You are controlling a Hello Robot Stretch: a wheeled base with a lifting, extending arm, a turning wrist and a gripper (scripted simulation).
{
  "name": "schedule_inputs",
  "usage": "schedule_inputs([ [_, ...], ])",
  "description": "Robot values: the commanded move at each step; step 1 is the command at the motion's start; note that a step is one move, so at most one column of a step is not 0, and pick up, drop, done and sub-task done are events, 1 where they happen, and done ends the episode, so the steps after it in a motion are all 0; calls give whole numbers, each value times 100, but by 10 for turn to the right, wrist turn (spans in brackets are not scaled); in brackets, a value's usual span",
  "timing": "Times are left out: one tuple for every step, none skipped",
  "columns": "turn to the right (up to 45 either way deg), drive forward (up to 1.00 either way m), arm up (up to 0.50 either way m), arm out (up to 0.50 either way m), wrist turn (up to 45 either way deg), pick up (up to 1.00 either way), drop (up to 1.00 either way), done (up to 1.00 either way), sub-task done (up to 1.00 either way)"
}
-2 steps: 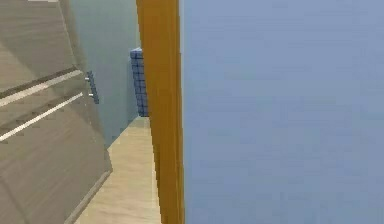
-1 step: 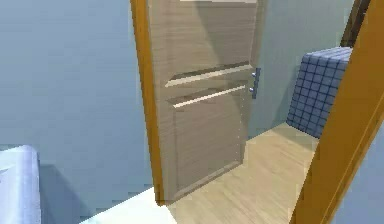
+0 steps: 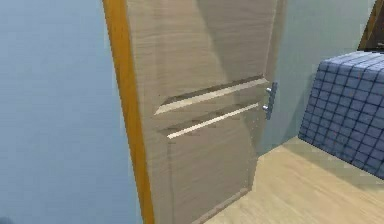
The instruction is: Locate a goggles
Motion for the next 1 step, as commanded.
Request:
schedule_inputs([
  [450,0,0,0,0,0,0,0,0],
])
